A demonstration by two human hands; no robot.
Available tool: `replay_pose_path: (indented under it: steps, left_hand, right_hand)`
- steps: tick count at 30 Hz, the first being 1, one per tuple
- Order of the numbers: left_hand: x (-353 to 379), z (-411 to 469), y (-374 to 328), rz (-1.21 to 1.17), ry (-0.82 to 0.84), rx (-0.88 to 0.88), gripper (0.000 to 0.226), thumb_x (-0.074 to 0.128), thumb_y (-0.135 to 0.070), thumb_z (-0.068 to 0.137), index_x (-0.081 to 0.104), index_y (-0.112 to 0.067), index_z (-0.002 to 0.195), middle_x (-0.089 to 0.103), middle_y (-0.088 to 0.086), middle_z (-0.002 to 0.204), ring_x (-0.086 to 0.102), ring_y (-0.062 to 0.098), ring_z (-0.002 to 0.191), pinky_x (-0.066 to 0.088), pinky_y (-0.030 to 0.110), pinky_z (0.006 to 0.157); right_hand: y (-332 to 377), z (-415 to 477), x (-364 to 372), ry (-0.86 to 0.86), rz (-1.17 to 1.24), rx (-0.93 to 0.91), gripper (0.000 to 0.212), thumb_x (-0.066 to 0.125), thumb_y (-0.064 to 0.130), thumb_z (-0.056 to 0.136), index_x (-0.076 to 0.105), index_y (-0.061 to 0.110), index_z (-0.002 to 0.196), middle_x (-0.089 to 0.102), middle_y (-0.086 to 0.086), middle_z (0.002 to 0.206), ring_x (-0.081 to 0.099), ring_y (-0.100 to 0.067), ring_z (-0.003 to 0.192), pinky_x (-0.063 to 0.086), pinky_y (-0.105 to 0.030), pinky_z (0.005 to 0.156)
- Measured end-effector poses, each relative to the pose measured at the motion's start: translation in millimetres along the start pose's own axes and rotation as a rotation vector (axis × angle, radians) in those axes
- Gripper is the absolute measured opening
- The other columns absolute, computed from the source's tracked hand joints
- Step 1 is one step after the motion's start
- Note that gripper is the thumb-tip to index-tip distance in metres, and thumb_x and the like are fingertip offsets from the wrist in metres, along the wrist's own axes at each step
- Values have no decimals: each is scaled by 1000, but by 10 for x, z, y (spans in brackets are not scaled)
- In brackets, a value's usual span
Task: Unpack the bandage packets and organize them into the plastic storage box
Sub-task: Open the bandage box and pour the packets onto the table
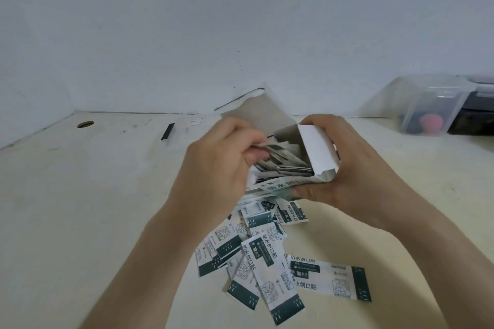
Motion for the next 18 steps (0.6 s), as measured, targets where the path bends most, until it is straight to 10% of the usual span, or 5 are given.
replay_pose_path:
  steps: [5, 8, 12, 18]
  left_hand:
    - [-170, -36, 367, -172, 30, -339, 24, 67, -10, 89, 67, -33, 82, 71, -11, 70, 67, 22, 68, 55, 34, 65]
    - [-81, -123, 613, -247, 187, -532, 30, 70, -5, 85, 66, -34, 78, 70, -12, 68, 68, 10, 69, 54, 16, 65]
    - [101, -258, 769, -9, 421, -602, 28, 68, -14, 88, 68, -20, 116, 60, -16, 81, 61, 1, 73, 47, 14, 68]
    - [270, -420, 823, 270, 730, -571, 28, 52, -32, 96, 61, -30, 122, 64, -11, 110, 59, 11, 100, 46, 27, 83]
  right_hand:
    - [-156, -22, -165, -90, -211, 64, 81, 89, 35, 59, 41, 37, 123, 42, 15, 119, 49, -13, 102, 43, -24, 83]
    - [-127, -28, -223, -174, -316, 31, 77, 87, 25, 62, 43, 33, 124, 43, 11, 122, 50, -19, 103, 46, -47, 82]
    - [-112, -26, -264, -232, -303, -5, 76, 85, 13, 61, 45, 32, 123, 44, 7, 122, 47, -18, 106, 43, -46, 80]
    - [-136, -30, -211, -220, -395, -13, 73, 82, 13, 62, 44, 34, 122, 44, 7, 122, 44, -17, 110, 34, -39, 76]
Point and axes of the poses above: each hand's wrist, its own z-axis towards the middle knuckle, its own x-axis out of the palm, y = z × x, the point moved 8 cm from there along z, towards the middle knuckle
